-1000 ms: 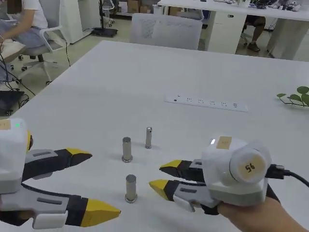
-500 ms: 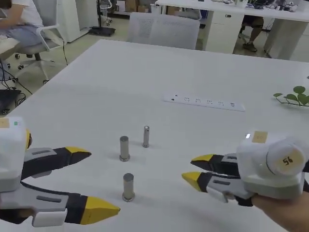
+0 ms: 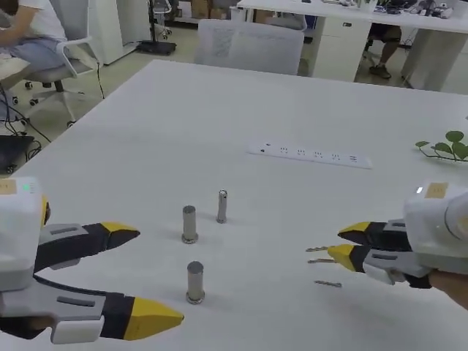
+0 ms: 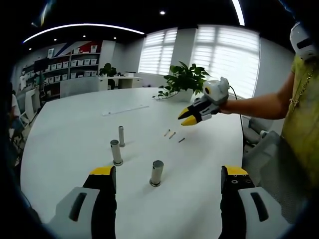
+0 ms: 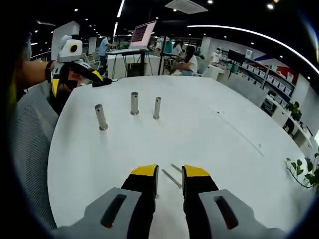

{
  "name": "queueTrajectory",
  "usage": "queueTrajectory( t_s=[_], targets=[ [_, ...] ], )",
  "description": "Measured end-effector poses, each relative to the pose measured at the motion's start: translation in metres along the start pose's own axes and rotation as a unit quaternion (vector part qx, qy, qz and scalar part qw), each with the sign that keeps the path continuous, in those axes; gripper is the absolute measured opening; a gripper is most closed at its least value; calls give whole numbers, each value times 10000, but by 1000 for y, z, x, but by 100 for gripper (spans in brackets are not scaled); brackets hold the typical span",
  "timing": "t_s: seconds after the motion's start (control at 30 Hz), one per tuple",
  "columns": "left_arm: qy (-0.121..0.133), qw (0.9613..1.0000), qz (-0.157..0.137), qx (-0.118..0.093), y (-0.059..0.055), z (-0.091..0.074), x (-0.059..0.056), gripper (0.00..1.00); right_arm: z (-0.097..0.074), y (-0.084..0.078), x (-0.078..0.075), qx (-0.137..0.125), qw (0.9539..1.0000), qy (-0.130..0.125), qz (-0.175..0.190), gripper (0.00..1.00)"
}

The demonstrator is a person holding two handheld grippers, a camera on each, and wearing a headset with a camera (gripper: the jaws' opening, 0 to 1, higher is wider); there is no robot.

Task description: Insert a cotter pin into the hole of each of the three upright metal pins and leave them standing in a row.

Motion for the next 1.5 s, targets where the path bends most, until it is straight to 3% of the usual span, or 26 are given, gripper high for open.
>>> queueTrajectory(
  t_s=[0.2,0.43,0.87,1.5],
  targets=[
    [23,10000,-1,25,1,-1,1,86,4,-14,-19,222,9997,-52,29,18],
    [38,10000,-4,42,2,1,1,86,12,-20,-27,520,9985,61,-145,18],
    [81,9999,-47,92,-3,-2,-1,86,34,-26,-30,1087,9911,460,-609,16],
    [87,9999,-71,93,-4,-2,-2,85,54,-26,-24,1497,9793,845,-1071,12]
  ],
)
Point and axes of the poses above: the centre of the closed fingertips' face, and the gripper's own axes: z roughly forward along the fingers, x roughly to its left, y roughly out of its top, the point moved 4 cm from there along -z, roughly backward along the fingers, and after that the axes turned 1 degree about -y, right-handed, at the moved point
